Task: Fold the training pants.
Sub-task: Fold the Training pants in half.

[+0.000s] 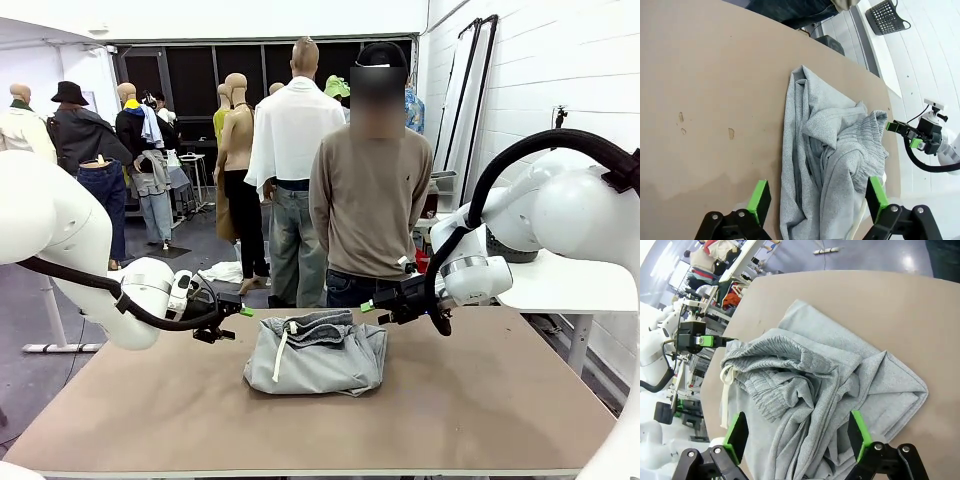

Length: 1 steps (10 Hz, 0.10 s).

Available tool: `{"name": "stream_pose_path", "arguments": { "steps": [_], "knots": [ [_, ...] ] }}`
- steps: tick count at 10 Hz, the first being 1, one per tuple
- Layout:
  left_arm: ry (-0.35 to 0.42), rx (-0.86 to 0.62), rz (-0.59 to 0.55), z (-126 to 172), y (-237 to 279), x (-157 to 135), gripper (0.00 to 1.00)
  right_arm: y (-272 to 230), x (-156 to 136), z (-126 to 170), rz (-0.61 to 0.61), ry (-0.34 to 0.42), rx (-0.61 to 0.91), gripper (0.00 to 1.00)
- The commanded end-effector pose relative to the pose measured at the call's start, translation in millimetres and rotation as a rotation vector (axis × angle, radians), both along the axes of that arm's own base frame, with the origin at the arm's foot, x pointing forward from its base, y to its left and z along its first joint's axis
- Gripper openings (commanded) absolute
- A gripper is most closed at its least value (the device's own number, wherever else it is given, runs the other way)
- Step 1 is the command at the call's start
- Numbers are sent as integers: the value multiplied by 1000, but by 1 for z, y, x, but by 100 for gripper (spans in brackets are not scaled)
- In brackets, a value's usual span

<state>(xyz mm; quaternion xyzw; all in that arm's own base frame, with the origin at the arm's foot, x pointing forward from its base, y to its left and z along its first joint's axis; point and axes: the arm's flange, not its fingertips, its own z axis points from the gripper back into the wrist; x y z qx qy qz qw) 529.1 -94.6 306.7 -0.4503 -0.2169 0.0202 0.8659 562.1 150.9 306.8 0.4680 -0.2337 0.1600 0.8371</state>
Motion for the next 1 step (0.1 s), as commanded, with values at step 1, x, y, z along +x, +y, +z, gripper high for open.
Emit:
{"name": "stream_pose_path", "arguments": {
  "steps": [1],
  "knots": [
    [9,-15,5,0,0,0,100,1,0,-2,2,4,1,100]
  ]
}}
